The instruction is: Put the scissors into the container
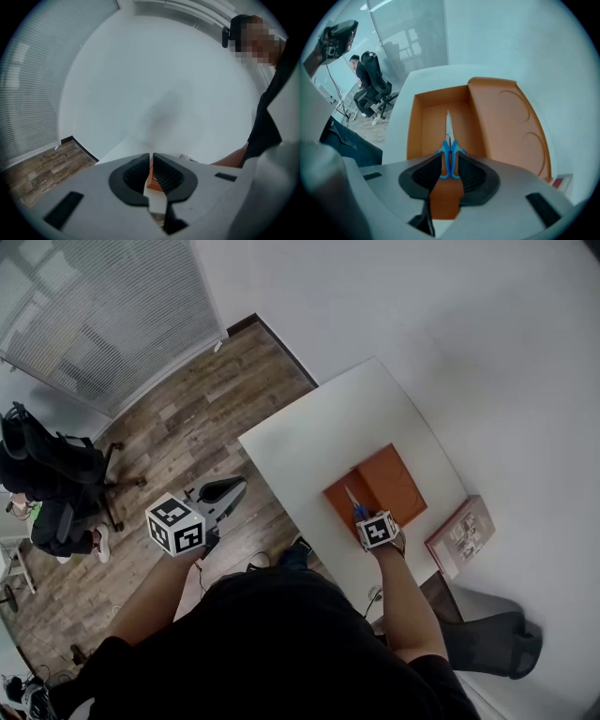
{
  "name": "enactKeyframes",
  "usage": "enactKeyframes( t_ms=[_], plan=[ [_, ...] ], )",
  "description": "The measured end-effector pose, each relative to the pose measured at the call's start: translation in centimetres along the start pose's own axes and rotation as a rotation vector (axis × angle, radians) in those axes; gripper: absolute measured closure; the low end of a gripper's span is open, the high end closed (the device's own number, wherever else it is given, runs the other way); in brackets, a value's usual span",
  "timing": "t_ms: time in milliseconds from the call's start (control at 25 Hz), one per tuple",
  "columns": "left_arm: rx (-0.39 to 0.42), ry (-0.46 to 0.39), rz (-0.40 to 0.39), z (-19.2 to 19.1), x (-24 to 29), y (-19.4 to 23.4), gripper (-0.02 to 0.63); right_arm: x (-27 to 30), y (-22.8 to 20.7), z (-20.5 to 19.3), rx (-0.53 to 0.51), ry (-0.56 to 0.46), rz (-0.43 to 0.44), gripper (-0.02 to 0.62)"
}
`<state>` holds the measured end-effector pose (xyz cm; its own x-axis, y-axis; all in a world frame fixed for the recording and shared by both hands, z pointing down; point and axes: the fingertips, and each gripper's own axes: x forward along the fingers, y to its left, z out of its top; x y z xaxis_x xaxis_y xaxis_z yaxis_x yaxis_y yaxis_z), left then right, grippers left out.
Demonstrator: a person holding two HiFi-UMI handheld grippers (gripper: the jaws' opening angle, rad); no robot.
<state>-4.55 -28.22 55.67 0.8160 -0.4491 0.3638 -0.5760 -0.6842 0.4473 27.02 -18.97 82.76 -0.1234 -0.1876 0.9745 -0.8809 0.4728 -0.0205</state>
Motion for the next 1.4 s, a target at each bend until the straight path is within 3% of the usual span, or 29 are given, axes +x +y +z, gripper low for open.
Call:
enactKeyframes(
  t_ms=[720,1400],
  plan=[
    [0.065,-0.015,-0.107,0.8,-0.6,-2.5,0.575,-9.1,1.0,1.3,0.151,-0.207,-0.073,0.483],
    [0.164,-0.033,-0.183,2.0,-3.5,-5.0,0.575,-20.1,2.4,-0.6,0.316,-0.474,-0.246,0.485]
  ],
)
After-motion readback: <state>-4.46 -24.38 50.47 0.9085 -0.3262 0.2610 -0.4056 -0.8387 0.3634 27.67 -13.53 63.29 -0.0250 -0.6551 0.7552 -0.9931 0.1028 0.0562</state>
